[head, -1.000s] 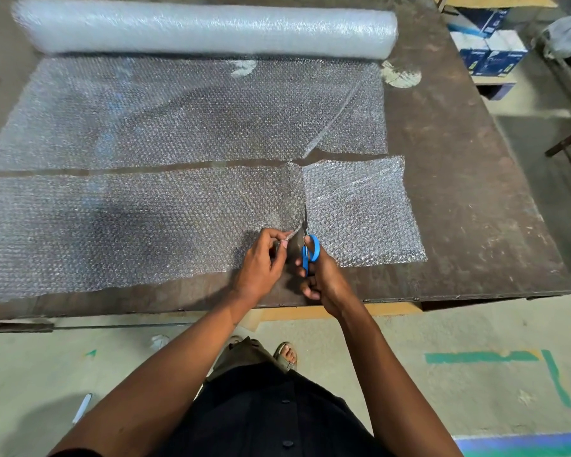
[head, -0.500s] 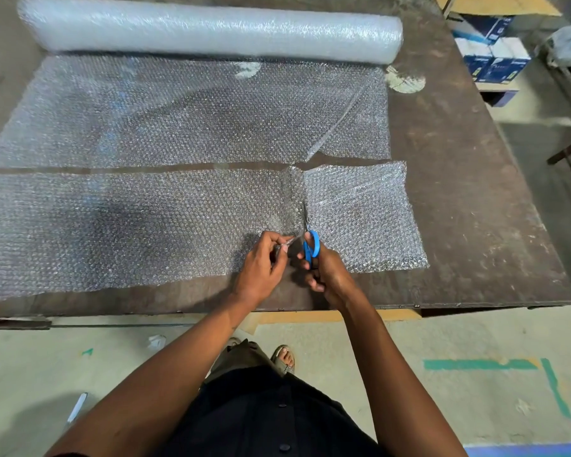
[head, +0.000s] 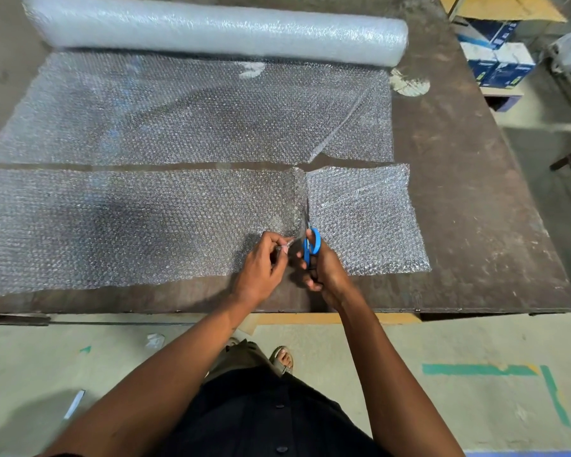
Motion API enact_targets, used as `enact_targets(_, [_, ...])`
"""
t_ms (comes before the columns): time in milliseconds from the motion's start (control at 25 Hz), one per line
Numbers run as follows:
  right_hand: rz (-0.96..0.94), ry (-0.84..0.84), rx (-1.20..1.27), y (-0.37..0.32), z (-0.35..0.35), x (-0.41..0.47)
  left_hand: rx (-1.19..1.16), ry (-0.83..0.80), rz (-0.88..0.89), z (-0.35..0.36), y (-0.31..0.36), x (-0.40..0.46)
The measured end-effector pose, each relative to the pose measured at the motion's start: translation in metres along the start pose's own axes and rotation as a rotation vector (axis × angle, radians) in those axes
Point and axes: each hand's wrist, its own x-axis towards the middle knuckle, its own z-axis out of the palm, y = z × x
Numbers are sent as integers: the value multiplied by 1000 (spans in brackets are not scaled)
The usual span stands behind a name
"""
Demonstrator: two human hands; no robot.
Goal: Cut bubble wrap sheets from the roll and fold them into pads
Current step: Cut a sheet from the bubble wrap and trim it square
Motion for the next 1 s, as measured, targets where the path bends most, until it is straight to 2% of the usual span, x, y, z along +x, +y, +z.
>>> enact_targets(280, [-47,-56,18,-10,0,8,-3,7,0,0,0,1])
enact_targets(560, [-15,-82,40,-11,-4,10,-1,26,-22,0,-2,0])
enact_targets(1000, [-80,-63,43,-18,-1,11,-17,7,-17,0,-2,1])
